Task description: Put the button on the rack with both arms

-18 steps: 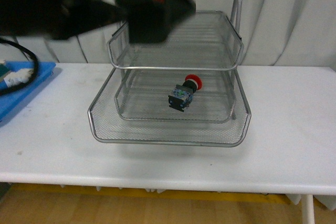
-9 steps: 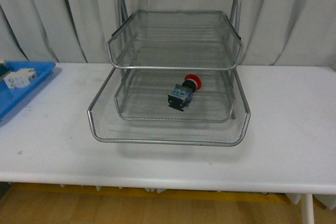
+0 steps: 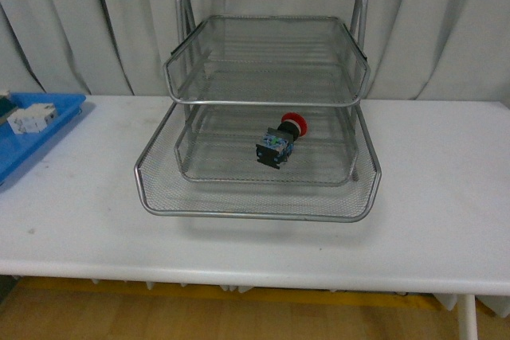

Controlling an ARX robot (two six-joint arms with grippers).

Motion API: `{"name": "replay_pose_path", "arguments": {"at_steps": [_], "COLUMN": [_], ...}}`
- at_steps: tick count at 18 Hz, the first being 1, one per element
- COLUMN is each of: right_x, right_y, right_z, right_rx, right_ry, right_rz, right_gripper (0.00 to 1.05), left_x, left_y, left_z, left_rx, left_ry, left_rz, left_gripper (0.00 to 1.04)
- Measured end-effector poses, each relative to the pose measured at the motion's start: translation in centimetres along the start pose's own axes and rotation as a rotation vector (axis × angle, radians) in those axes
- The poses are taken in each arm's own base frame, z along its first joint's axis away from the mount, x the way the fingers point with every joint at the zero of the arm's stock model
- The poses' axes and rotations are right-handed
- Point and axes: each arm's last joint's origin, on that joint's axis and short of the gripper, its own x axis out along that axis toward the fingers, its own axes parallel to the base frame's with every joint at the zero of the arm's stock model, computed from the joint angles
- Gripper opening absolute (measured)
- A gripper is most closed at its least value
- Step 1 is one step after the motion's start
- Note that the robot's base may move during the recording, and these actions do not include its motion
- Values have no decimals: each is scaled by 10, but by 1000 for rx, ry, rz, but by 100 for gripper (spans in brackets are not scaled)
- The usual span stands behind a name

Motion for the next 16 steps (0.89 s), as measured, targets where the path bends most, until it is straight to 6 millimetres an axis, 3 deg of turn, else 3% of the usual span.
{"name": "replay_pose_path", "arguments": {"at_steps": [7, 16], "right_x": [0, 0], "right_y": [0, 0], "right_z": [0, 0], "right_rx": [0, 0], "right_ry": [0, 0], "right_rz": [0, 0], "right_gripper": [98, 98], "left_x": [-15, -16], "left_y": [0, 1], "left_z": [-19, -20], "left_rx": [0, 2], "left_ry": [0, -4], "left_rz": [2, 3], "left_gripper": [2, 2]}}
